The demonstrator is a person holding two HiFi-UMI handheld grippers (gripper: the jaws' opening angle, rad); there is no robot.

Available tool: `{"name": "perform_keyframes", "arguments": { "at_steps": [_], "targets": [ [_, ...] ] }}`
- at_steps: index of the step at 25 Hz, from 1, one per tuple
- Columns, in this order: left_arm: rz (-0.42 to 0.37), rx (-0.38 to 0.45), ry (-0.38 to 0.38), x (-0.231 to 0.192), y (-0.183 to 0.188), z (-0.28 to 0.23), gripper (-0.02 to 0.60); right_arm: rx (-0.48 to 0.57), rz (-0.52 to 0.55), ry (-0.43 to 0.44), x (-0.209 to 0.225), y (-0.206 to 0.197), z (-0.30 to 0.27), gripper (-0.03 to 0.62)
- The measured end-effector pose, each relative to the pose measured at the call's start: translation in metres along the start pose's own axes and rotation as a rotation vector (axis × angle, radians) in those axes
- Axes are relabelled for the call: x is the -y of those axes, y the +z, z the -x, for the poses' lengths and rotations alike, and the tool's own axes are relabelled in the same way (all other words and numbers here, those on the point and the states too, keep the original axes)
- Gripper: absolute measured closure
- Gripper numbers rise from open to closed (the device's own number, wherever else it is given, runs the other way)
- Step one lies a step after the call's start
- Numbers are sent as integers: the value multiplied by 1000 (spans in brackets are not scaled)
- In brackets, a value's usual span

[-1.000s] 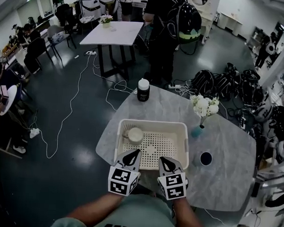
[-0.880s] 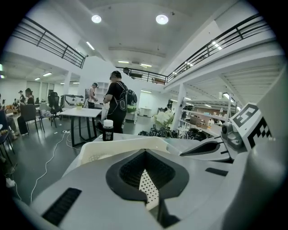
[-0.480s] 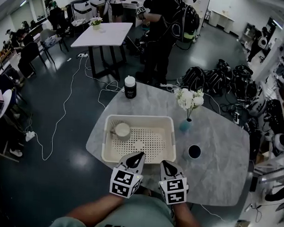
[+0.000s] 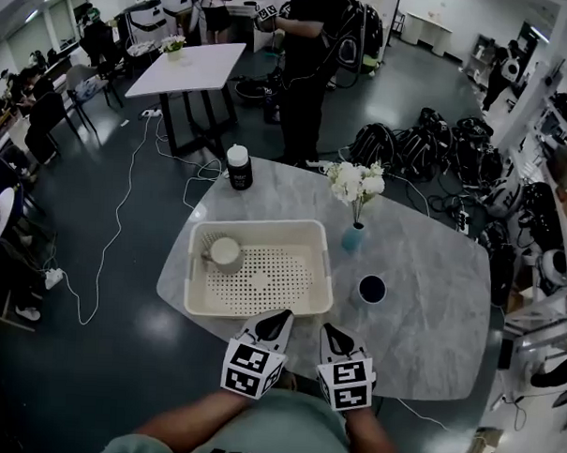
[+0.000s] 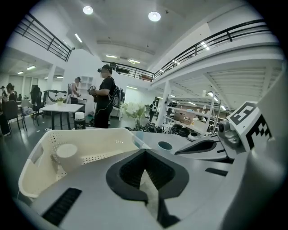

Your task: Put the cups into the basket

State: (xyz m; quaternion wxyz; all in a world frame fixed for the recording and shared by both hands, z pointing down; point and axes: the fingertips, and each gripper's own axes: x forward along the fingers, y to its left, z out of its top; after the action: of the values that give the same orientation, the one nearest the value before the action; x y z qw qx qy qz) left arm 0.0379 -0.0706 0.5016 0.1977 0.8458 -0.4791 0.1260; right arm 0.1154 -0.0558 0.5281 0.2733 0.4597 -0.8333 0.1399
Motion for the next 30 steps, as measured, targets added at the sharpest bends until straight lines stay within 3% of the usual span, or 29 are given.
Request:
{"name": "perform_keyframes", "arguments": {
  "at_steps": [18,30],
  "targets": [
    [-20,-20,-16,18,-7,-9,575,-14,-29,-16,12,-19,6,577],
    [-36,-47,-62,42,0,-42,575,-34,-85,-147,73,-35,5,577]
  ]
}}
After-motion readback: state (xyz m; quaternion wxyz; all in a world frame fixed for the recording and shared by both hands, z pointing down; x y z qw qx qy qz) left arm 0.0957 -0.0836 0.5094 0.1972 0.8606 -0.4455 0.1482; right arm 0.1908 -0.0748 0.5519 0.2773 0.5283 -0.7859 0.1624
